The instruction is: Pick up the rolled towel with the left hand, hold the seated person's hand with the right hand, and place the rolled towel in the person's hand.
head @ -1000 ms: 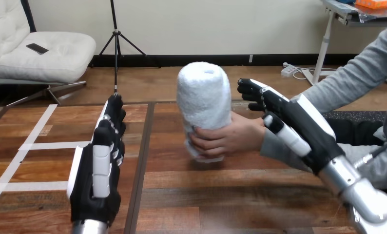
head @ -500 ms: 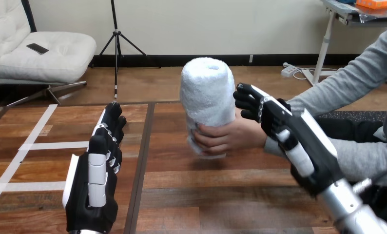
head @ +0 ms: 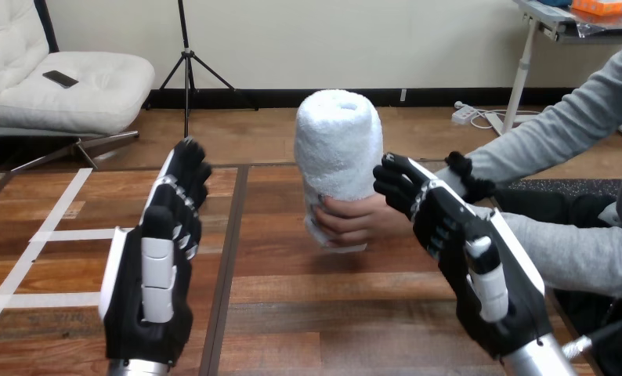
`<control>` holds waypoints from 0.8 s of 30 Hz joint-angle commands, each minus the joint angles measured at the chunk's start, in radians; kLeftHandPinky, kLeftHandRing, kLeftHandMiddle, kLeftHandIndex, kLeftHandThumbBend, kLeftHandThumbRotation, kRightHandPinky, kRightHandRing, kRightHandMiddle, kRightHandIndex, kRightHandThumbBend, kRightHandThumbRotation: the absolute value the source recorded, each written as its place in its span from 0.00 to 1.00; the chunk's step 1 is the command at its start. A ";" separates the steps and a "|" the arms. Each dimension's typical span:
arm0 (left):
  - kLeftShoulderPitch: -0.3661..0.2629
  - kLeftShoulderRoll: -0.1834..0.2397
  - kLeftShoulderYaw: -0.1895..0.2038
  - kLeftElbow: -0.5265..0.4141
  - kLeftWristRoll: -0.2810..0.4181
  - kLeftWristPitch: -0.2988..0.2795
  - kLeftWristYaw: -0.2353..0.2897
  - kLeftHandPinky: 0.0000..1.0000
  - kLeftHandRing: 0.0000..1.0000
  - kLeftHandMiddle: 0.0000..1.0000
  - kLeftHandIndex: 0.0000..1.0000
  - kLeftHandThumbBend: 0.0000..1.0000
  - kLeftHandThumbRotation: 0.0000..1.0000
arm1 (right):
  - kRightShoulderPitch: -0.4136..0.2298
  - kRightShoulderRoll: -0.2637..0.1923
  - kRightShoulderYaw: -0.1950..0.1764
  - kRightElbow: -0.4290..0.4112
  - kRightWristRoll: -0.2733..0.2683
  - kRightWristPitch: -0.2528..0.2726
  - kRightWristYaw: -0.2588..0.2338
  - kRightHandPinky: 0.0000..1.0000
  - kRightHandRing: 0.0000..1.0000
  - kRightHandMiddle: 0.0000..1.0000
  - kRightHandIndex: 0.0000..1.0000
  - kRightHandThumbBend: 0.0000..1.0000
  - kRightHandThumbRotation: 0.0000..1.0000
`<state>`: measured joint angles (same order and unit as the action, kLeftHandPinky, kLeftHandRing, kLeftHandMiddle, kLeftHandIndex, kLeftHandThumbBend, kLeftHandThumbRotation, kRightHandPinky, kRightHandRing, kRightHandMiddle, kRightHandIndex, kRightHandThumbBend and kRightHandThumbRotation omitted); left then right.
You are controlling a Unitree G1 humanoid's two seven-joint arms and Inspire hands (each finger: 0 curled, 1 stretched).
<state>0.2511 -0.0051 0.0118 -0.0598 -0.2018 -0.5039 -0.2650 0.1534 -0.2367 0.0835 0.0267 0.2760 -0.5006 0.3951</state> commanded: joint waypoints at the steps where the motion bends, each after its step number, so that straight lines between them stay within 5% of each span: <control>1: 0.005 -0.005 -0.032 -0.056 0.019 -0.011 0.001 0.97 0.95 0.95 0.93 0.79 1.00 | 0.000 0.023 -0.012 -0.073 0.025 0.010 0.002 0.97 0.92 0.90 0.89 1.00 1.00; 24: 0.033 -0.027 -0.087 -0.033 0.029 -0.072 -0.009 0.96 0.94 0.95 0.93 0.75 1.00 | 0.115 0.114 -0.007 -0.103 0.096 -0.013 0.024 0.91 0.88 0.87 0.88 0.99 1.00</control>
<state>0.2531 -0.0137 -0.0407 -0.0775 -0.1843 -0.5484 -0.2759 0.2827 -0.1541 0.0817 -0.0143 0.3544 -0.4937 0.4184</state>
